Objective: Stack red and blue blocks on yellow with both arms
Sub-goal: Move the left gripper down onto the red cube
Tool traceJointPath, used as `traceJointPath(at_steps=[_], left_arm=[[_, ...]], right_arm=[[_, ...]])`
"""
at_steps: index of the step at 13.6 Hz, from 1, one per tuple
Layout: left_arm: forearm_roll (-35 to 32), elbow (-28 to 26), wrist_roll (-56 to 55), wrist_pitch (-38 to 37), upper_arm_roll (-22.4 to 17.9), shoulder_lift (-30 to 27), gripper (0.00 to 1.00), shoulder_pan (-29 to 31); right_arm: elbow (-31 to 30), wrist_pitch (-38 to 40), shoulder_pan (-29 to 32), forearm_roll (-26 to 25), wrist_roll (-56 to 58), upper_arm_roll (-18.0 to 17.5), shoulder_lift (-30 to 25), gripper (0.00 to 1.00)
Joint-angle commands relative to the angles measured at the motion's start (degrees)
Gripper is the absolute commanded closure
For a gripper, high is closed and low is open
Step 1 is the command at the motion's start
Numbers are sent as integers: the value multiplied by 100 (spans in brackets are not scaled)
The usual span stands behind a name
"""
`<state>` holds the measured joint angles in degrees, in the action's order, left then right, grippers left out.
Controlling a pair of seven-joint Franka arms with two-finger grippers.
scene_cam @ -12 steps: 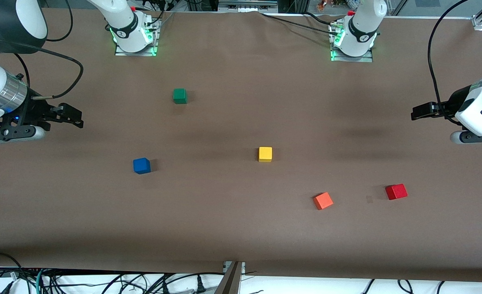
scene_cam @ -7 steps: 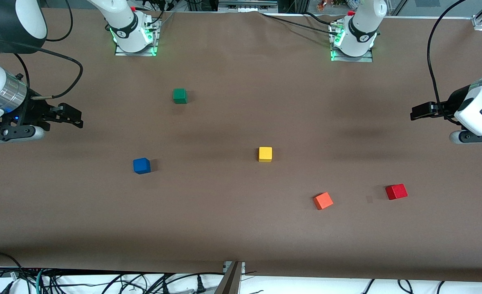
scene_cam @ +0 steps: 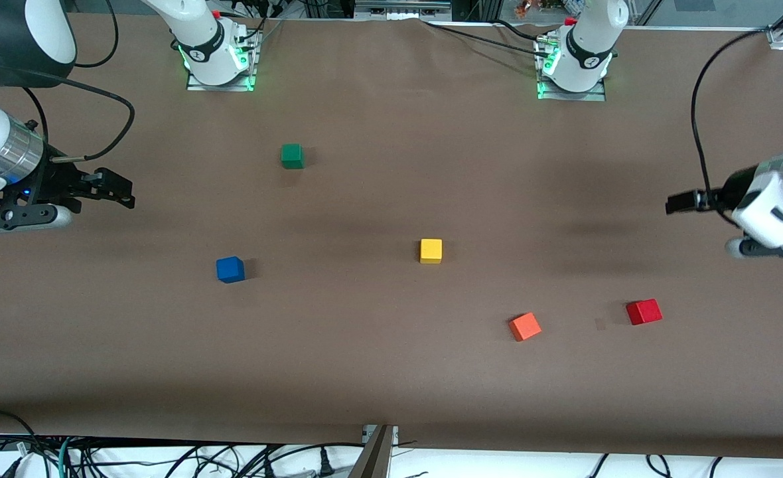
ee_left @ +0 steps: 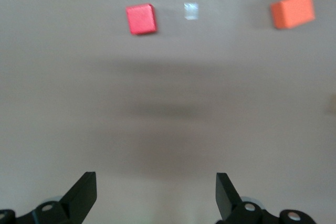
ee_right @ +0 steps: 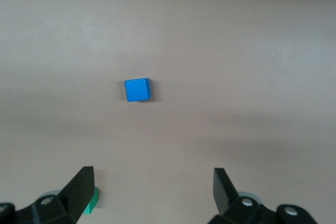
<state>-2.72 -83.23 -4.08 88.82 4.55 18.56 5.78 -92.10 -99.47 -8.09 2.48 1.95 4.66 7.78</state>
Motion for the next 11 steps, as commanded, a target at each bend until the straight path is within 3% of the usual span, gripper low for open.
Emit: traceJointPath(at_steps=[1,6,11], left_arm=[[-264,264,31,555,3,664,0,54],[-247,193,-206,1662,-15,1535,0,292],[-220,-456,-391,3427,-15,2081,0,362]], right_arm=[[175,103,97,-90,-28,-106,109,0],[183,95,88,-81,-19,-106,188,0],[175,95,44,-63,33,-115,372,0]])
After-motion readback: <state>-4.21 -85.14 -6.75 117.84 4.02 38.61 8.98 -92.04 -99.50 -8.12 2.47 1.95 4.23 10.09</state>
